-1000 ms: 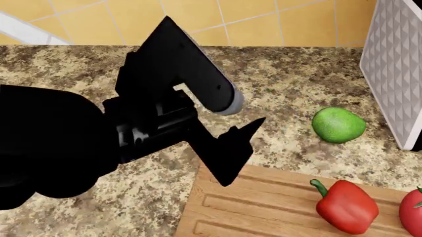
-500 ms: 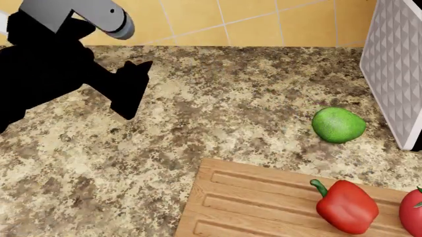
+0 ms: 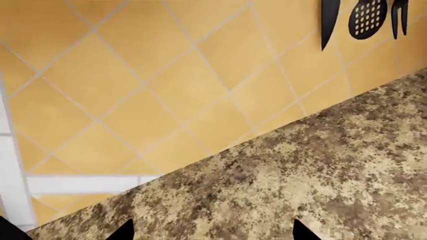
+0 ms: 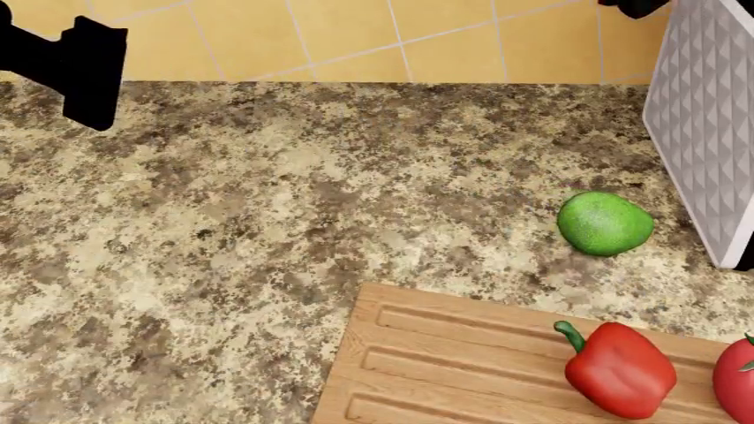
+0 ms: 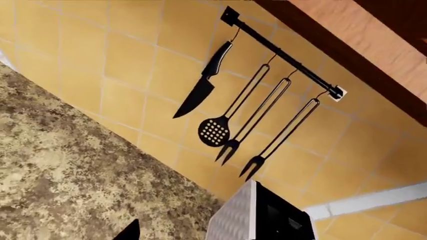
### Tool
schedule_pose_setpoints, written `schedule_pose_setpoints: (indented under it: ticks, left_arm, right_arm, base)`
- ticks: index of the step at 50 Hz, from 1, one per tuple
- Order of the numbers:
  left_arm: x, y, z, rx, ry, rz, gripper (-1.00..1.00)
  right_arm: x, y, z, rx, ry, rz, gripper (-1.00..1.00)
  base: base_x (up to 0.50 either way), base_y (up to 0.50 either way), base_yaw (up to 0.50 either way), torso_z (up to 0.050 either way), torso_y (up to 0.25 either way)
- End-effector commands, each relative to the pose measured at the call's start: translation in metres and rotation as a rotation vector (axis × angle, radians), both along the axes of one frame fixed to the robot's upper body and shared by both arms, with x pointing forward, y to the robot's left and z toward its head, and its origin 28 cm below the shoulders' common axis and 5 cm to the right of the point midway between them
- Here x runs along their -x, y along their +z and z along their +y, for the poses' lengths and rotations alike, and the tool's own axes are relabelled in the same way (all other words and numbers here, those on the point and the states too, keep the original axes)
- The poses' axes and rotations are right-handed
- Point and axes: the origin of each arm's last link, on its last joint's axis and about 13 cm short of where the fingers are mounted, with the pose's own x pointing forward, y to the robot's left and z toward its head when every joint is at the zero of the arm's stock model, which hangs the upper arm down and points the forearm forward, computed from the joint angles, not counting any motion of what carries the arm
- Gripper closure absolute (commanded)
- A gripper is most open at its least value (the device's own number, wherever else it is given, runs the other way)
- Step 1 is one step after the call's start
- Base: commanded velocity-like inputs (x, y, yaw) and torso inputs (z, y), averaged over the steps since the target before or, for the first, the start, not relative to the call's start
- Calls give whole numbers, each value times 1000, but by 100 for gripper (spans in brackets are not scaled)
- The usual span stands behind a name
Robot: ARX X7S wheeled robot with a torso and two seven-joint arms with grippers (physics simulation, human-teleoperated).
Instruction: Place the avocado, onion, tomato and bell pepper on the cutting board.
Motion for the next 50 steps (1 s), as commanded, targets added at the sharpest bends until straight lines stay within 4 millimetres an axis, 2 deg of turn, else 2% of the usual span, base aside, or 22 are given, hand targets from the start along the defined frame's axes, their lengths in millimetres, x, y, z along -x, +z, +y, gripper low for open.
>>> schedule_pose_setpoints:
  ticks: [1, 20, 35, 50]
  left_arm:
    - [9, 15, 10, 26, 41, -18, -100]
    - [9, 13, 9, 17, 38, -27, -100]
    - [8, 19, 7, -4, 32, -36, -100]
    - [8, 22, 8, -9, 34, -42, -100]
  right_arm:
    - [-26, -2, 13, 49, 55, 54, -100]
    - [-49, -22, 26, 120, 107, 175, -100]
    - [-63, -34, 26, 172, 98, 254, -100]
    - [-81, -57, 27, 168, 106, 330, -100]
  base:
    - [0, 0, 0, 0, 0]
    - [0, 0, 0, 0, 0]
    - [0, 0, 0, 0, 0]
    - [0, 0, 0, 0, 0]
